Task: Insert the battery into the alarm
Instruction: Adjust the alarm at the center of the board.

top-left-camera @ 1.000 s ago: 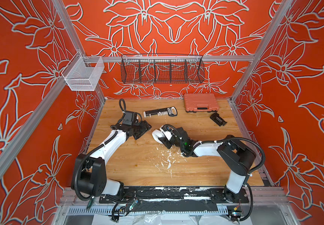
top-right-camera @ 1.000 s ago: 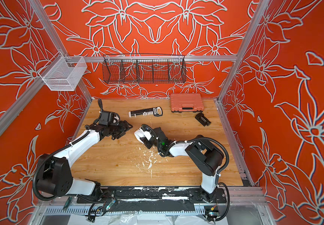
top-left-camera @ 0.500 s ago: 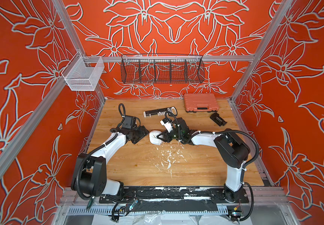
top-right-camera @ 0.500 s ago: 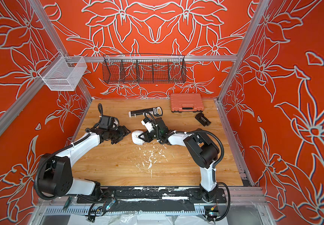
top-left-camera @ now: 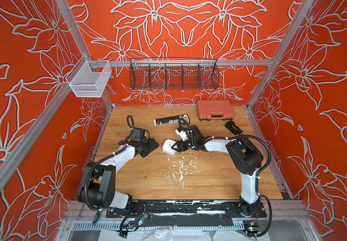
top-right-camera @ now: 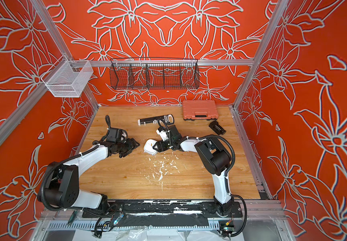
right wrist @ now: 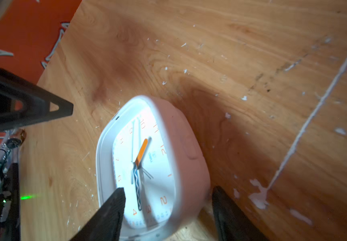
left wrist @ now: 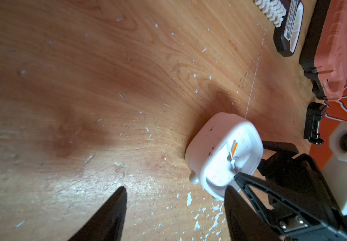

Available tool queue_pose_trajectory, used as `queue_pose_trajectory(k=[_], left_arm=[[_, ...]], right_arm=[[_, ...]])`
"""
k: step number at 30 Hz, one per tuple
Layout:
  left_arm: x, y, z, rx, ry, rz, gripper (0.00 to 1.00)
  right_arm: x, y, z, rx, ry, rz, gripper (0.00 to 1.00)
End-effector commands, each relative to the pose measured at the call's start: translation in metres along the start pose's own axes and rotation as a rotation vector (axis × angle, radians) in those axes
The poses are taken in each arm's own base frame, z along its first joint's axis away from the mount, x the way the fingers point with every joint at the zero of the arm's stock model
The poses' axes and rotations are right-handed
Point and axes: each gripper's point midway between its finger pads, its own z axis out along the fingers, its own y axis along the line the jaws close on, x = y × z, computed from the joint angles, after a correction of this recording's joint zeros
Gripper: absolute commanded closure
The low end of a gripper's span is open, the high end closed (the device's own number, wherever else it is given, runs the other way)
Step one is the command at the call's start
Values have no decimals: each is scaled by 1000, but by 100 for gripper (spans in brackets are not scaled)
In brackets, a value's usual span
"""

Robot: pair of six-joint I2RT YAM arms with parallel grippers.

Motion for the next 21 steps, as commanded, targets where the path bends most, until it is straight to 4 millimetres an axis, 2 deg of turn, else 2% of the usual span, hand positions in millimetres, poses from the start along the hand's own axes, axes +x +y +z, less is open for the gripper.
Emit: queue_pose_trajectory(k=[1, 2, 6, 8, 11, 14, 17, 21], left_arm=[[-9, -8, -7, 30, -43, 41, 28], [-11, -9, -9, 29, -51, 52, 28], [-21, -9, -26, -4, -127, 132, 28], [-29, -5, -38, -44, -190, 184, 28], [-43, 6, -59, -142, -303, 280, 27], [-53, 19, -76, -234, -401, 379, 27], [-62, 35, -93, -319, -533, 448, 26], [-74, 68, -105, -463, -695, 437, 25]], right_arm=[[-20, 0, 0, 13, -17, -35, 15], [-23, 0, -1, 17, -17, -38, 3], [-43, 2, -12, 64, -64, -65, 2], [-53, -2, -25, 132, -88, -79, 2], [-70, -13, -58, 278, -146, -89, 2], [-77, -28, -105, 456, -210, -96, 2], [-70, -42, -163, 643, -275, -91, 2], [-31, -84, -252, 1005, -382, -32, 2]])
